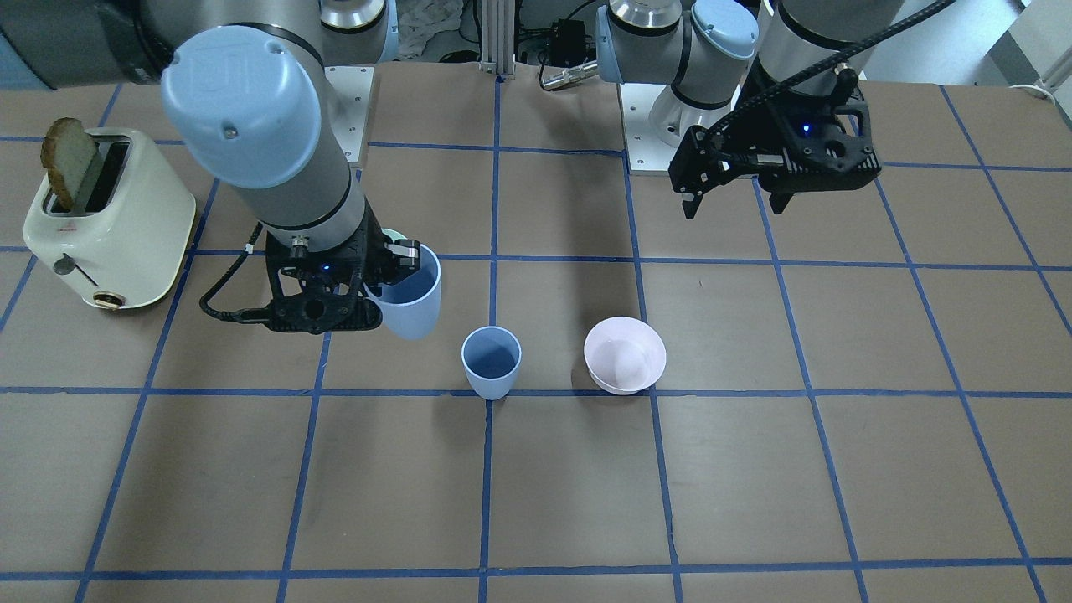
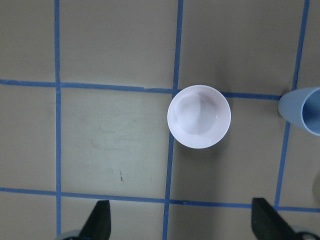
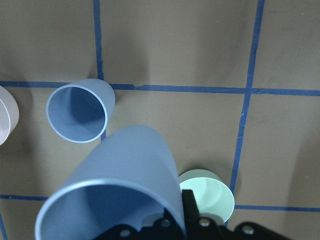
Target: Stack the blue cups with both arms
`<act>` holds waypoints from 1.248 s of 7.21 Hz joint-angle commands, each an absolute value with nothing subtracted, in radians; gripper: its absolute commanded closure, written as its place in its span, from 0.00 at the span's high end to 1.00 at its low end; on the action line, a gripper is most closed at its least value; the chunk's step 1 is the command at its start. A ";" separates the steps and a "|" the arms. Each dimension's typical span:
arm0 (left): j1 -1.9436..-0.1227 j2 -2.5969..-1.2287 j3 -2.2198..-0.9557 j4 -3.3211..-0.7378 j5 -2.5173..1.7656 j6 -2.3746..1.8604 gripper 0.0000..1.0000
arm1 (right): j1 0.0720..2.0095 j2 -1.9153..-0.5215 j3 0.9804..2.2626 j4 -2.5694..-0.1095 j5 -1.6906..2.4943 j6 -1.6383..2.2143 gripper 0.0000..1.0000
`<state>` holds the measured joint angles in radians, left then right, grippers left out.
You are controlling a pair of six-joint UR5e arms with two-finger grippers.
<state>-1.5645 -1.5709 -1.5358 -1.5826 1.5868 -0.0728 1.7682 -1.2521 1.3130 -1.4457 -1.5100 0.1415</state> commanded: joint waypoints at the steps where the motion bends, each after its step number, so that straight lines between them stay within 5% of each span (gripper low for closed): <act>1: -1.559 -1.577 -1.540 -1.536 1.586 -0.071 1.00 | 1.825 -1.246 1.386 -1.578 -1.493 0.152 0.00; 3: -1.562 -1.588 -1.540 -1.539 1.586 -0.071 1.00 | 1.838 -1.227 1.452 -1.766 -1.451 0.286 0.00; 9: -1.562 -1.583 -1.542 -1.542 1.588 -0.071 1.00 | 1.839 -1.195 1.454 -1.717 -1.450 0.301 0.00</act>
